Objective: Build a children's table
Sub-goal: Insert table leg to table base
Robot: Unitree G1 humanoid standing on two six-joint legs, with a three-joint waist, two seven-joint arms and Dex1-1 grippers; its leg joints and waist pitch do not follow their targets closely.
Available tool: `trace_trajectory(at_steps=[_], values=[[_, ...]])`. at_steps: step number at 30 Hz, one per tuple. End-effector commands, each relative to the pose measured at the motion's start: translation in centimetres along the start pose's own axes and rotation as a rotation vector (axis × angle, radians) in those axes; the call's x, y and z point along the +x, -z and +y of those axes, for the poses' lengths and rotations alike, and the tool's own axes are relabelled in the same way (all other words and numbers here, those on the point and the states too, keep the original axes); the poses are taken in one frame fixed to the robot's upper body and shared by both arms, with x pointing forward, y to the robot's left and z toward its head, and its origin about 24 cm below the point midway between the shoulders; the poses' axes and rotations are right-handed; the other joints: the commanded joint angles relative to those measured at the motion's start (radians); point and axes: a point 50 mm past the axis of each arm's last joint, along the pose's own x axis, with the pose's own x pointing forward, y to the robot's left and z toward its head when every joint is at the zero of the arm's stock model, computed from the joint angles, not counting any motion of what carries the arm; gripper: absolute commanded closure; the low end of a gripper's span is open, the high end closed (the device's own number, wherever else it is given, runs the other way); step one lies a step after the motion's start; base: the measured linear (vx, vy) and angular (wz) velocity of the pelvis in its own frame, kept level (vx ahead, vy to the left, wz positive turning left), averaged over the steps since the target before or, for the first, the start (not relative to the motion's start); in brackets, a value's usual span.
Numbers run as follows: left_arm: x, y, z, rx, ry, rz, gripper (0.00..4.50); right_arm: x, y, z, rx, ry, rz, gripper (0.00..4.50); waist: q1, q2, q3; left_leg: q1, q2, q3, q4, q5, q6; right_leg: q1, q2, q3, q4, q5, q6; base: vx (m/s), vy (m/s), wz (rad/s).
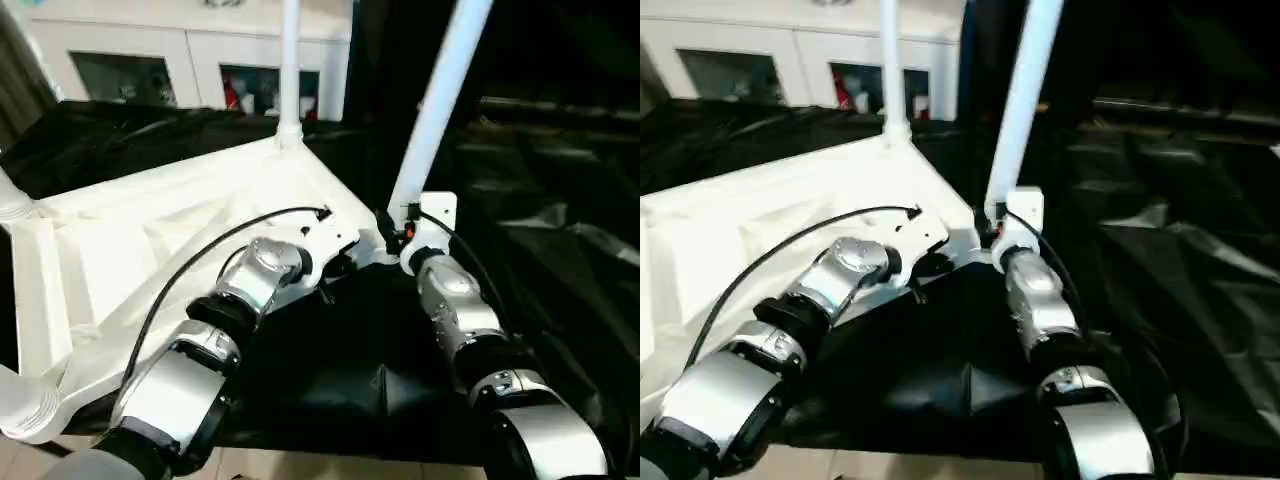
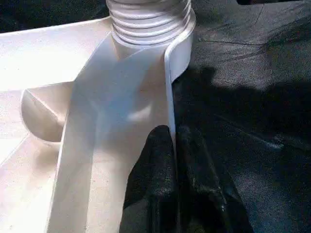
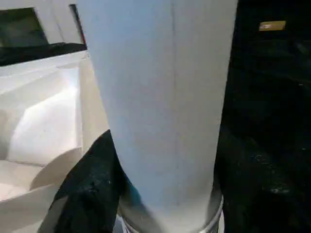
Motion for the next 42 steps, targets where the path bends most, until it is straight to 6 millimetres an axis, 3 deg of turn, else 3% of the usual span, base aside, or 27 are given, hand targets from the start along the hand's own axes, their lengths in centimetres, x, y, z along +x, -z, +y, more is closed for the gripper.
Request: trace_trajectory(at_steps=[1,3,4,8,9,13,16,19,25,33,42], values=[[-0.7,0.2,0.8,0.024,-0.016,0.002,4.5,-0.6,-0.2,-0.5,0.007,-0.066,-0.006,1.17,0.009,-0.003,-0.065,0.02,0.076,-0.035,-0.05,-0.032,0.13,0.041,-0.09,0.043,-0.036,0.284,-0.286,0.0,0.0,0.0],[-0.9,0.2,0.9,0.037,-0.002,-0.013,4.5,-1.3,-0.7,-0.8,-0.01,-0.144,-0.014,1.02,0.012,-0.01,-0.068,0.017,0.074,-0.035,-0.045,-0.008,0.166,0.045,-0.089,0.04,-0.031,0.331,-0.283,0.0,0.0,0.0],[-0.9,0.2,0.9,0.037,-0.002,-0.013,4.5,-1.3,-0.7,-0.8,-0.01,-0.144,-0.014,1.02,0.013,-0.009,-0.07,0.015,0.076,-0.037,-0.043,0.005,0.177,0.042,-0.091,0.04,-0.027,0.346,-0.283,0.0,0.0,0.0],[-1.9,0.4,0.7,0.108,0.109,-0.06,4.5,-4.4,-0.9,-1.6,-0.106,-0.393,0.046,0.88,0.024,-0.005,-0.064,0.017,0.081,-0.038,-0.041,-0.017,0.189,0.04,-0.088,0.037,-0.032,0.296,-0.272,0.0,0.0,0.0],[-2.2,0.6,0.5,0.129,0.156,-0.07,4.5,-5.5,-1.0,-1.6,-0.153,-0.487,0.071,0.88,0.027,-0.009,-0.064,0.017,0.081,-0.037,-0.042,-0.031,0.185,0.041,-0.088,0.037,-0.034,0.277,-0.267,0.0,0.0,0.0],[-2.9,1.4,0.0,0.153,0.259,-0.075,4.5,-6.9,-1.3,-1.7,-0.197,-0.612,0.106,0.88,0.03,-0.004,-0.059,0.014,0.084,-0.035,-0.044,-0.084,0.151,0.036,-0.088,0.037,-0.039,0.176,-0.279,0.0,0.0,0.0],[-3.6,2.0,-0.4,0.181,0.338,-0.076,4.5,-7.6,-1.5,-1.8,-0.236,-0.678,0.139,0.88,0.029,0.002,-0.054,0.019,0.088,-0.035,-0.052,-0.147,0.1,0.027,-0.087,0.039,-0.046,0.048,-0.287,0.0,0.0,0.0],[-4.3,2.3,-0.9,0.162,0.418,-0.099,4.5,-8.2,-1.6,-2.1,-0.275,-0.72,0.193,0.88,0.028,-0.001,-0.054,0.022,0.089,-0.034,-0.053,-0.15,0.078,0.026,-0.086,0.041,-0.045,0.046,-0.288,0.0,0.0,0.0],[-4.9,2.2,-1.3,0.168,0.461,-0.13,4.5,-8.8,-1.1,-2.0,-0.33,-0.782,0.261,0.88,0.05,-0.002,-0.06,0.02,0.085,-0.03,-0.043,-0.085,0.097,0.026,-0.088,0.041,-0.032,0.122,-0.283,0.0,0.0,0.0],[-5.1,1.7,-1.7,0.173,0.484,-0.147,4.5,-8.2,-0.6,-1.5,-0.344,-0.798,0.276,0.88,0.051,-0.002,-0.064,0.02,0.083,-0.031,-0.038,-0.07,0.1,0.026,-0.087,0.039,-0.028,0.127,-0.285,0.0,0.0,0.0],[-5.2,1.7,-1.8,0.168,0.483,-0.142,4.5,-8.0,-0.4,-1.3,-0.334,-0.806,0.278,1.65,0.053,-0.002,-0.065,0.019,0.081,-0.031,-0.035,-0.06,0.104,0.028,-0.085,0.038,-0.025,0.138,-0.283,0.0,0.0,0.0]])
